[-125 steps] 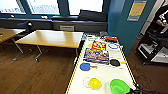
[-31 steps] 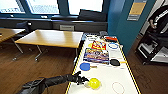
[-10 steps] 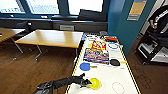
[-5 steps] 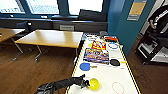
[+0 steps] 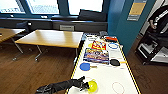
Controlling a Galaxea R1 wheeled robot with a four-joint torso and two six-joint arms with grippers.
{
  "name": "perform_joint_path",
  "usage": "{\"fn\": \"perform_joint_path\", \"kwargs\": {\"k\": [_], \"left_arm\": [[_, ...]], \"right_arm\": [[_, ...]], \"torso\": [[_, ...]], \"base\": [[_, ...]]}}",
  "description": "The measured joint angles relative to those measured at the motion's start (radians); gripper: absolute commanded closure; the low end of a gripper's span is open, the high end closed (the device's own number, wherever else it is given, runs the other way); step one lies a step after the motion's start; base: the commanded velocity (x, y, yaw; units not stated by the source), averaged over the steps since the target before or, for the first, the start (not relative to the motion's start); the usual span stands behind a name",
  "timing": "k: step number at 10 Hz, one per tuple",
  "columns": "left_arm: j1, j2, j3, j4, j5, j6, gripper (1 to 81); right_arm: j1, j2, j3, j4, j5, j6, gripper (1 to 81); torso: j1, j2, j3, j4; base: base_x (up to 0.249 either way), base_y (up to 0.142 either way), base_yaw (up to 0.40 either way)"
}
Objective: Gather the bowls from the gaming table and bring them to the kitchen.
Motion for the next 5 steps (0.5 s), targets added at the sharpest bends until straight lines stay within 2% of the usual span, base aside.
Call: {"fn": "perform_joint_path", "kwargs": {"k": [3, 5], "left_arm": [[-0.001, -0.051, 0.098, 0.025, 0.027, 0.002, 81.1], [-0.028, -0.102, 0.251, 0.032, 0.041, 0.001, 81.1]], "right_arm": [[0.001, 0.002, 0.001, -0.001, -0.013, -0.002, 81.1], [0.002, 0.002, 0.001, -0.001, -0.027, -0.005, 81.1]], "torso": [[0.000, 0.000, 0.000, 0.000], [0.000, 0.000, 0.000, 0.000]], "base": [[0.000, 0.000, 0.000], [0.000, 0.000, 0.000]]}}
